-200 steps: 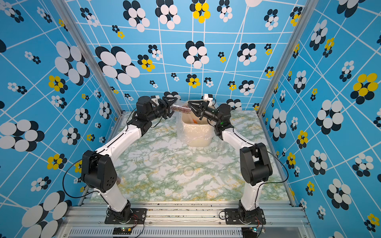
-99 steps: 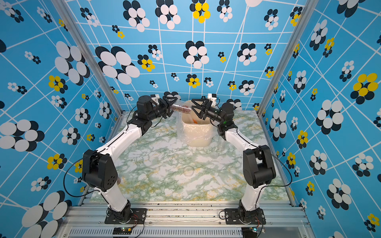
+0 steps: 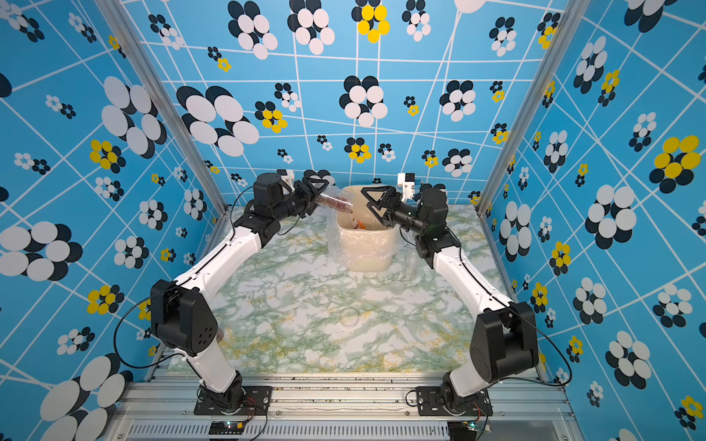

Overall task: Empty the moldy dried flower tea in the jars
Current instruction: Pour the moldy dried flower tea into the trash bin.

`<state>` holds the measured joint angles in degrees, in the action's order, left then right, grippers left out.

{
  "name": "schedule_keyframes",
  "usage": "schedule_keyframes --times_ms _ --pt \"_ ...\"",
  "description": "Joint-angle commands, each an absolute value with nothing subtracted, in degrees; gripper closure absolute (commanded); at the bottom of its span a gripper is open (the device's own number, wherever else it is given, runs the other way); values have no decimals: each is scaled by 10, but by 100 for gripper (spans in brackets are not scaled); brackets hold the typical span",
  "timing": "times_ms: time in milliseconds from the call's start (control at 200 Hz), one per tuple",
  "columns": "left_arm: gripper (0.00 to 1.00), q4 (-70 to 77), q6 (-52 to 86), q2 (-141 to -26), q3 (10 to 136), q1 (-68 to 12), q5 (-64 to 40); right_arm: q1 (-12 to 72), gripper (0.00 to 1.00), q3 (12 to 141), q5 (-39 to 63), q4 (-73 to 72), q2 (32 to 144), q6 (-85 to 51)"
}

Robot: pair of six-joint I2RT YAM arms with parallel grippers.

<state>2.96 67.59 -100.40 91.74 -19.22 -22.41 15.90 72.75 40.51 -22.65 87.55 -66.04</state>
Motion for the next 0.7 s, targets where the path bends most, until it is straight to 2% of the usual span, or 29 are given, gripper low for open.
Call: schedule_keyframes --times_ms 0,390,695 --pt "91 12 634 -984 946 -200 -210 156 8 711 379 -151 840 -570" --pt "91 -2 606 -993 966 -207 -205 154 1 677 345 -5 766 -442" --pt "92 -25 576 -997 985 -218 -192 153 1 647 304 74 703 -369"
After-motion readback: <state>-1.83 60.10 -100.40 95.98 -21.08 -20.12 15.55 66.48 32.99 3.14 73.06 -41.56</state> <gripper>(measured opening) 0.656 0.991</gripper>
